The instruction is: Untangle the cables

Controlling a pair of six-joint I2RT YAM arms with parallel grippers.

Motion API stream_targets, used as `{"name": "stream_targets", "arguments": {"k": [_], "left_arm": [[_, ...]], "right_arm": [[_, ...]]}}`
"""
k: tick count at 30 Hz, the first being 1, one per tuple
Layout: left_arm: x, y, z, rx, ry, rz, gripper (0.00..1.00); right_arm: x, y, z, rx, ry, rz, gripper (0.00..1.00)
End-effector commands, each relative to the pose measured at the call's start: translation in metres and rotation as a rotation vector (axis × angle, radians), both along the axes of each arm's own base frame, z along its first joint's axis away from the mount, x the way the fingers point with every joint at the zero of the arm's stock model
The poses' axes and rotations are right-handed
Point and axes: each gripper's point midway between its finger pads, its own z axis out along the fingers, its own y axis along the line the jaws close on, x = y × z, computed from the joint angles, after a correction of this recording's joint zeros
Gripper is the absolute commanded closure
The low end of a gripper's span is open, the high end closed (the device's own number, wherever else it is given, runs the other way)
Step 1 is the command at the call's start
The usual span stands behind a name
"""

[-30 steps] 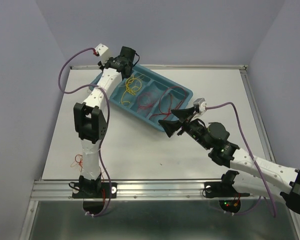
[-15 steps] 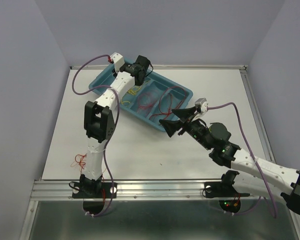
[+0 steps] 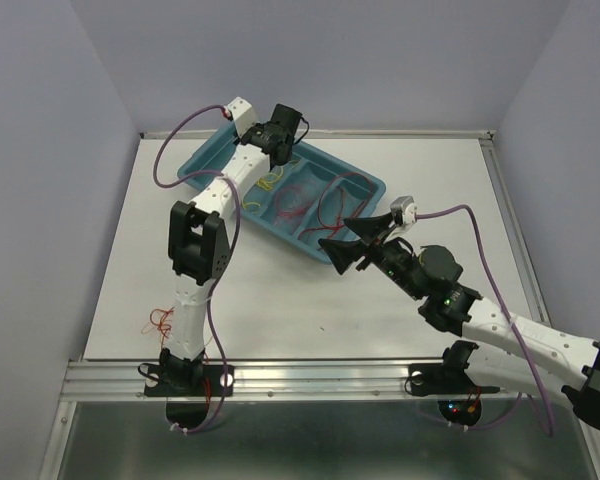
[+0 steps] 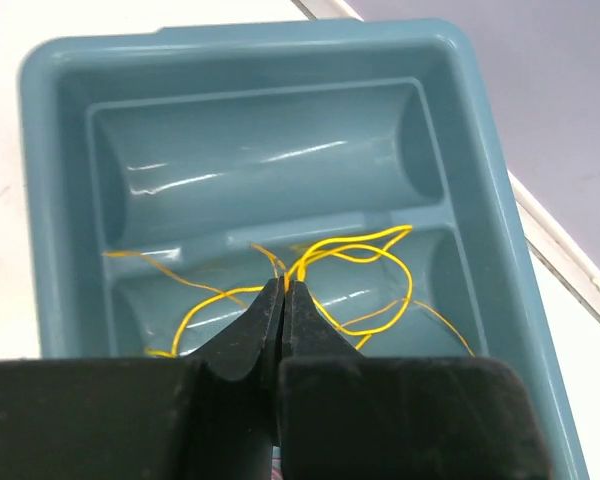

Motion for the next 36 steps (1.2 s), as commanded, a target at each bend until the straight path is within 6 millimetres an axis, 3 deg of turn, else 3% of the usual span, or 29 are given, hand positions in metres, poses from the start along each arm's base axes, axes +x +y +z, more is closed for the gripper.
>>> {"name": "stream_targets", "arguments": {"k": [1,7,14,18,24,29,31,32,36], "left_arm": [[0.012,-0.013,0.015,-0.048,-0.063,-0.066,0.97],[0.006,-0.01,-0.022,-0.044,0.008,-0.023,0.96],[0.014,-0.017,-0.091,-0.072,0.133,-0.137,1.0],[0.019,-0.016,-0.092,-0.011,0.166,-0.197,1.0],[0.014,-0.032,-0.106,-0.053,0.207,-0.297,1.0],[0.027,-0.041,-0.085,-0.039,0.158,-0.423,1.0],[0.024,-0.032,-0.086,-0.042,0.159,-0.42,1.0],[0.027,-0.033,-0.07,-0.046,0.117,-0.445,1.0],[0.027,-0.019,-0.051,-0.032,0.068,-0.51,1.0]], "right_arm": [[-0.003,-0.006,0.01,0.045,-0.027,-0.01,0.07],[-0.003,-0.006,0.01,0.047,-0.024,-0.005,0.07],[-0.002,-0.004,0.007,0.039,-0.02,-0.005,0.07],[-0.002,-0.004,0.007,0.041,-0.02,-0.003,0.07],[-0.002,-0.002,0.006,0.039,-0.015,0.0,0.07],[-0.002,-0.003,0.007,0.04,-0.019,0.001,0.07],[-0.003,-0.003,0.007,0.04,-0.019,0.004,0.07],[-0.003,-0.003,0.008,0.041,-0.02,0.006,0.07],[-0.004,-0.003,0.008,0.044,-0.021,0.008,0.07]]}}
